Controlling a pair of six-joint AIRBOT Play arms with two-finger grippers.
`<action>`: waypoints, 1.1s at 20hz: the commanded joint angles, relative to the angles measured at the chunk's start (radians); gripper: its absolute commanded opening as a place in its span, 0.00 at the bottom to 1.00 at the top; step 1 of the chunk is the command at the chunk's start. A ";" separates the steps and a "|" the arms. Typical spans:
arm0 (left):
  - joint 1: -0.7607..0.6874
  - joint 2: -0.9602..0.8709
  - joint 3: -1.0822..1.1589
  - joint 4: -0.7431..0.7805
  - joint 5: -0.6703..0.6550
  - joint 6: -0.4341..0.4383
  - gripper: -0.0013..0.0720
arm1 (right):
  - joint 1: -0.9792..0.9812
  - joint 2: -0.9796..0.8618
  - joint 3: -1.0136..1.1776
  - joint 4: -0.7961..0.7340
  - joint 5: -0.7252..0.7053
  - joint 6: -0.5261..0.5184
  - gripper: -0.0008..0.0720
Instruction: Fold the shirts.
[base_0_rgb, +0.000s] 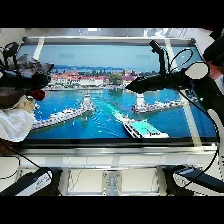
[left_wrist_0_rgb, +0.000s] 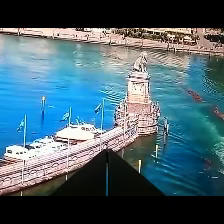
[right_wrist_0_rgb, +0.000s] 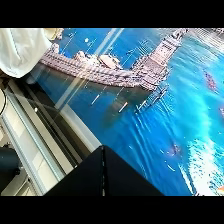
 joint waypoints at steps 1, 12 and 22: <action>0.000 0.000 0.000 0.000 0.000 0.000 0.04 | 0.001 -0.001 0.000 0.000 0.000 0.000 0.03; 0.000 0.000 0.000 -0.004 0.000 0.000 0.04 | 0.001 -0.001 0.000 0.000 0.000 0.000 0.03; 0.235 -0.080 0.000 0.618 0.508 -0.550 0.71 | 0.001 -0.001 0.000 0.043 -0.150 0.002 0.03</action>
